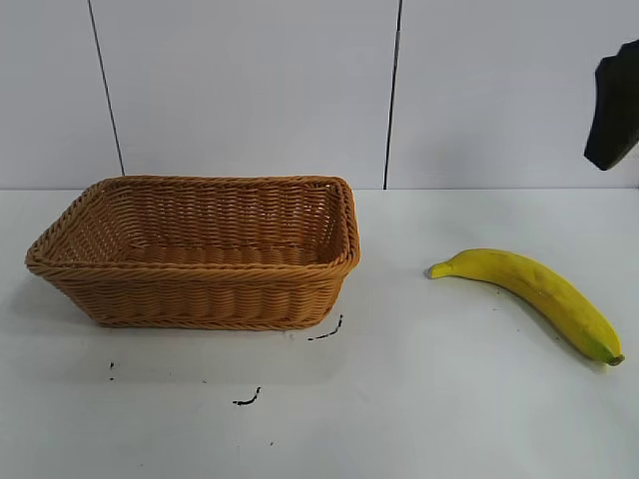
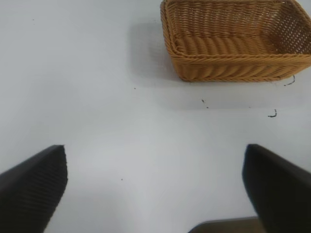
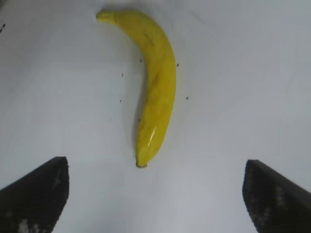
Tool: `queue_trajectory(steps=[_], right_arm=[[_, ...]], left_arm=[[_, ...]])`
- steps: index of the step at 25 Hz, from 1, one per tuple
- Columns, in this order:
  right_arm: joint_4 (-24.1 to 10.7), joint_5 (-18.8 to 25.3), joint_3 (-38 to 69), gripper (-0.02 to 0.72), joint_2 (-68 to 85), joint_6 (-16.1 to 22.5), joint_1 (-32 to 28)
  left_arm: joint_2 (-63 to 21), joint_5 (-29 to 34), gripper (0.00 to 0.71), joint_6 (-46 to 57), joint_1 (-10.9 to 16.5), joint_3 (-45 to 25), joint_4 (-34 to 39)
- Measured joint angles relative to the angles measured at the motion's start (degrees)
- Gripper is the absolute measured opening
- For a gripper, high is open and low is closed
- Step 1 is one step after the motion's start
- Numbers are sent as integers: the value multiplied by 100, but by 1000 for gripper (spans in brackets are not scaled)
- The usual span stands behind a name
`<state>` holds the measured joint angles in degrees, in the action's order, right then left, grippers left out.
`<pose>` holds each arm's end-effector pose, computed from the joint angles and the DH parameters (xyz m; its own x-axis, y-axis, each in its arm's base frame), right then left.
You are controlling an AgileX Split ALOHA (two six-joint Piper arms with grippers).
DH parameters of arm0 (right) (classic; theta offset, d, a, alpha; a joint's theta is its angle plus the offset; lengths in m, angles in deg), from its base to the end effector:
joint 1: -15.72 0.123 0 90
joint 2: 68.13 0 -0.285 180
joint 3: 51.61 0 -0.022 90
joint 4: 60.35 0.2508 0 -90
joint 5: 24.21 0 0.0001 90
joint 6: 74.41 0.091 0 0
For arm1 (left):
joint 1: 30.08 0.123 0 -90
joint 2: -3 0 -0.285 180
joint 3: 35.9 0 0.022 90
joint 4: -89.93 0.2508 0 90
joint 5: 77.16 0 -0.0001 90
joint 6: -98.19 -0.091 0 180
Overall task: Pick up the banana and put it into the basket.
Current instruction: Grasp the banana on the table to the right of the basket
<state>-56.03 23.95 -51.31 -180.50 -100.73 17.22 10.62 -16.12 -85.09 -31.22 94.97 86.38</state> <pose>0.3780 0.0150 0.2244 -0.8482 -0.4194 -0.3236 -0.4163 0.9055 -0.0825 -0.0045 -0.0048 0.2743 -0.4634 0.0364 -0.8854 0.0804 0.9968 -0.0011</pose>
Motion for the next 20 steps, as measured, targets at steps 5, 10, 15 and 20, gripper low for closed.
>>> queue_trajectory(steps=[5,10,15,20], right_arm=[[-15,-200,-9,696,-689,0,253],[-31,-464,-9,696,-1133,385,377],[-149,-632,-9,696,-1321,694,377],[-184,-944,-11,696,-1511,813,377]], left_arm=[[0,0,695,0,0,0,0],[0,0,695,0,0,0,5],[0,0,695,0,0,0,5],[0,0,695,0,0,0,5]])
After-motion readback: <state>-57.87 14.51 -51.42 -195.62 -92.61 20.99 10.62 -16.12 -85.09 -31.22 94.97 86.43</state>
